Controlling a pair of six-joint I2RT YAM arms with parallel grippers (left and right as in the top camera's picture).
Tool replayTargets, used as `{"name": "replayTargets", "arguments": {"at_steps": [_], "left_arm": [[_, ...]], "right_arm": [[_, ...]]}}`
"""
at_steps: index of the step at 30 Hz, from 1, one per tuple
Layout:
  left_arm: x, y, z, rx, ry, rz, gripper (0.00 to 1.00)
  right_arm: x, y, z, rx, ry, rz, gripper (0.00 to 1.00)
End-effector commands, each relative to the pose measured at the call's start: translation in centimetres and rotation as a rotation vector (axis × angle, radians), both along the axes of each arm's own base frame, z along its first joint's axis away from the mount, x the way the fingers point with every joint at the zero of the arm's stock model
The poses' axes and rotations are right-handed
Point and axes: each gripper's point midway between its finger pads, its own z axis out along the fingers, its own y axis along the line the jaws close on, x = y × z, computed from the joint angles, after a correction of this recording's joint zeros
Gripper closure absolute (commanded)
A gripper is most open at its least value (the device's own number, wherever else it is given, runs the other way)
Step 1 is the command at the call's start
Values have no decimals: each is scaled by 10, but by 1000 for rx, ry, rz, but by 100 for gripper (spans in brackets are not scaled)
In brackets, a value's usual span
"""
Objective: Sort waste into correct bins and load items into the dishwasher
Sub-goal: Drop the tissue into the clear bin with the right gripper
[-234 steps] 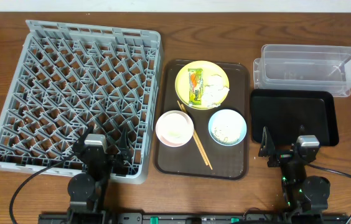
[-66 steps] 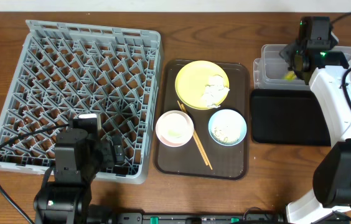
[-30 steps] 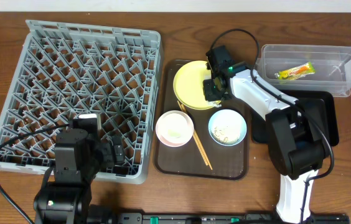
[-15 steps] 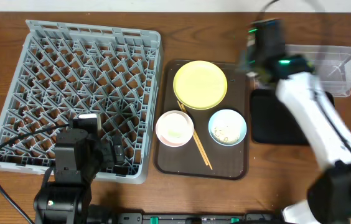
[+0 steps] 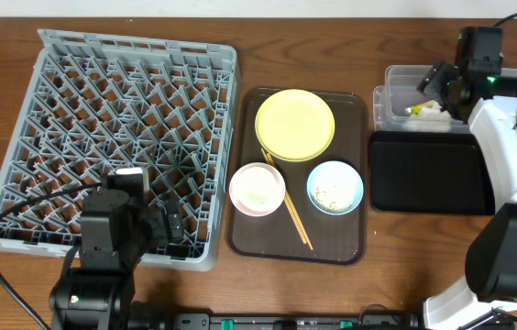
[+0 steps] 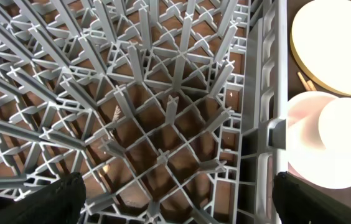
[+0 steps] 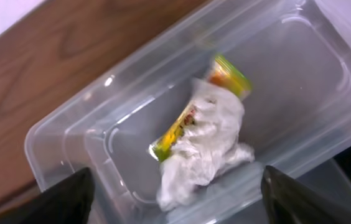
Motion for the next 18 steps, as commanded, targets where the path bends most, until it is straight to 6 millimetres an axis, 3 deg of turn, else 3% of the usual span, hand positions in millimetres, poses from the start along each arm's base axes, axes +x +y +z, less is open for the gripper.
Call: {"name": "replayTargets", "arguments": {"at_steps": [1,5,9,12,18], "left_arm": [[2,1,8,-1,-18,9,4],[2,1,8,-1,-18,9,4],[2,1,8,-1,-18,9,4],[2,1,8,-1,-18,9,4],[2,1,8,0,-18,9,4]], "right_arm": [[6,13,16,39,-51,133,14],[-9,52,48,105,-97,346,20],[-51,101,60,136,-35,638,20],[-91,135,53,138,72,842,30],[-152,187,22,147,281,1085,32]]}}
